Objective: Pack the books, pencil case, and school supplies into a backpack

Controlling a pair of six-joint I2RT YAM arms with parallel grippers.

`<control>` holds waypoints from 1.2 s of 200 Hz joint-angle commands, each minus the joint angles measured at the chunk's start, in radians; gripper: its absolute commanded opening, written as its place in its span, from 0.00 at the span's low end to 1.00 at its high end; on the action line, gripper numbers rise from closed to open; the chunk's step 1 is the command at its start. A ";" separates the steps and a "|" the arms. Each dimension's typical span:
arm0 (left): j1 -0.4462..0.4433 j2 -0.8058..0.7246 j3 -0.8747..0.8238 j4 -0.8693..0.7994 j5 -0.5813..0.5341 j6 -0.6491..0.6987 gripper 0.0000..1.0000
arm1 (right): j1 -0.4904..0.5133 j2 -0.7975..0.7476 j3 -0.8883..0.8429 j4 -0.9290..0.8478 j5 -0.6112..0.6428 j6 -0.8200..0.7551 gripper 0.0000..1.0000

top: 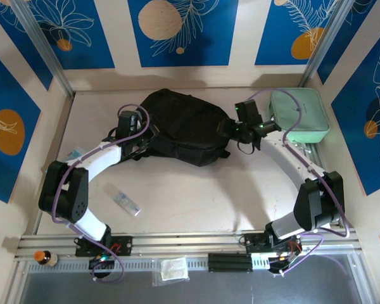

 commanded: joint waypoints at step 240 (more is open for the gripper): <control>-0.014 -0.032 0.017 0.084 0.013 0.019 0.00 | 0.448 0.466 0.446 -0.152 0.142 0.139 0.26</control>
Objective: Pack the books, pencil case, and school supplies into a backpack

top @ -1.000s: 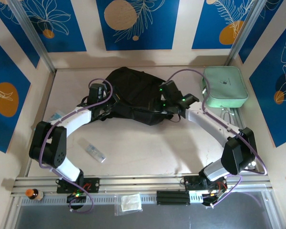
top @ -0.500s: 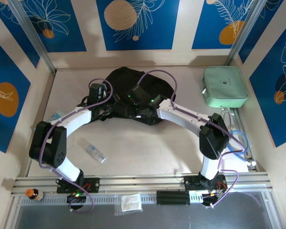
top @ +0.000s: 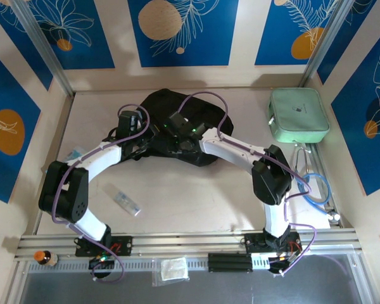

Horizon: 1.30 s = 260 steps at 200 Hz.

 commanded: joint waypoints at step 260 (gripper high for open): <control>0.027 0.049 0.054 0.017 -0.108 0.095 0.00 | -0.165 -0.532 -0.515 -0.002 0.072 0.044 0.00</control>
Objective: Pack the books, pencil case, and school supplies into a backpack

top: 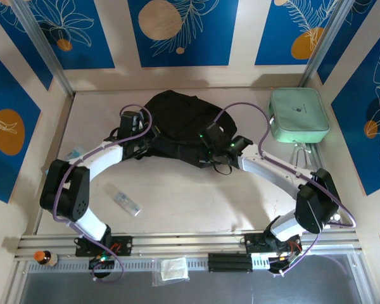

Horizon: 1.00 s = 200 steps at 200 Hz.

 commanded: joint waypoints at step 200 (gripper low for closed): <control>0.054 0.152 0.175 -0.045 -0.039 0.156 0.03 | -0.226 -0.048 0.003 0.014 -0.309 -0.188 0.00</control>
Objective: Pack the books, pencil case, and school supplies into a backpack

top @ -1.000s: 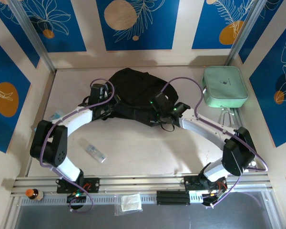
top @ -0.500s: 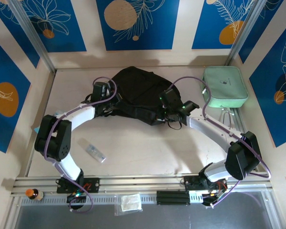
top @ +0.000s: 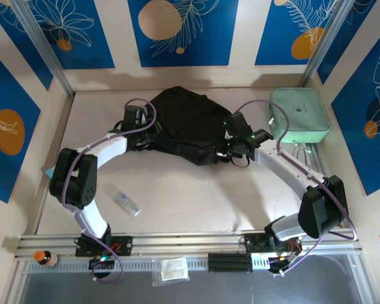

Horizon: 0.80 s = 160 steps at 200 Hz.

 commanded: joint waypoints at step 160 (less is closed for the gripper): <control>0.065 -0.247 -0.256 0.115 0.160 -0.311 0.74 | 0.230 0.442 0.461 0.164 -0.279 -0.169 0.00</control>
